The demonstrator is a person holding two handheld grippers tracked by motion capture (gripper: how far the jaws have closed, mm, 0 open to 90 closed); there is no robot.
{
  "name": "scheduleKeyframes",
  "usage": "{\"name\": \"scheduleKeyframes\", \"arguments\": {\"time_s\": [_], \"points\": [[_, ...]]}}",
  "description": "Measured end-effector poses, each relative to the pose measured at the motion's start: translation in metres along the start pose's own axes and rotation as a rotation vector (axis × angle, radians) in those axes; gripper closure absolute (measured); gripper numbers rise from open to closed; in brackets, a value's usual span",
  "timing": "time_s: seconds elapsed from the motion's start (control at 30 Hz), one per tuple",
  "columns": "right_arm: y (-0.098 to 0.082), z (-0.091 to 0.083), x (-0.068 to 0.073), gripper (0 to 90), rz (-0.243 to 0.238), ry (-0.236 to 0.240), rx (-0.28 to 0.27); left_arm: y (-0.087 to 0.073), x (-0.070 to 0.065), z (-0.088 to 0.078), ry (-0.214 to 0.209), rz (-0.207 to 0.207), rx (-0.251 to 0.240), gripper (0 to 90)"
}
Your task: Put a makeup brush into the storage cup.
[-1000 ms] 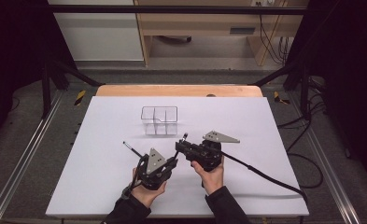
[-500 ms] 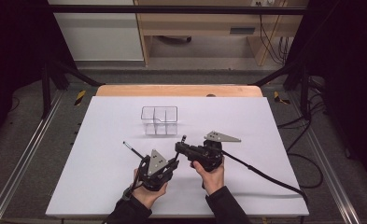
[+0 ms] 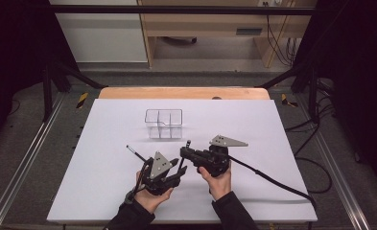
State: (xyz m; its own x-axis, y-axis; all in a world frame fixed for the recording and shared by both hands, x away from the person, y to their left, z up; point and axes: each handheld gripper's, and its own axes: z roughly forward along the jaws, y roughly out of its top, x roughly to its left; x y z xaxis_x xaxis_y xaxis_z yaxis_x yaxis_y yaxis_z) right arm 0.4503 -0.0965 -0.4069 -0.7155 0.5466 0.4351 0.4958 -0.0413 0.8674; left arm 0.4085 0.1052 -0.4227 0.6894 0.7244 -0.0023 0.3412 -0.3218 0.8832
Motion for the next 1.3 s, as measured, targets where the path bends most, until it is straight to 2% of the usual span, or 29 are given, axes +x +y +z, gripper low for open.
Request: {"name": "scheduleKeyframes", "arguments": {"time_s": [0.23, 0.6, 0.93, 1.3], "points": [[-0.002, 0.001, 0.001, 84.2, -0.017, 0.01, 0.004, 0.008, -0.003, -0.001, 0.008, 0.021, -0.022, 66.1], [-0.002, 0.002, 0.002, 84.3, -0.027, 0.023, 0.012, 0.01, -0.005, 0.0, 0.018, 0.022, -0.037, 81.4], [-0.003, 0.003, 0.004, 83.2, -0.048, 0.013, 0.005, 0.01, -0.002, -0.001, 0.017, 0.002, -0.033, 82.9], [0.004, -0.007, 0.006, 65.1, -0.099, -0.042, -0.014, 0.008, 0.013, -0.004, 0.042, -0.024, -0.03, 82.9]]}}
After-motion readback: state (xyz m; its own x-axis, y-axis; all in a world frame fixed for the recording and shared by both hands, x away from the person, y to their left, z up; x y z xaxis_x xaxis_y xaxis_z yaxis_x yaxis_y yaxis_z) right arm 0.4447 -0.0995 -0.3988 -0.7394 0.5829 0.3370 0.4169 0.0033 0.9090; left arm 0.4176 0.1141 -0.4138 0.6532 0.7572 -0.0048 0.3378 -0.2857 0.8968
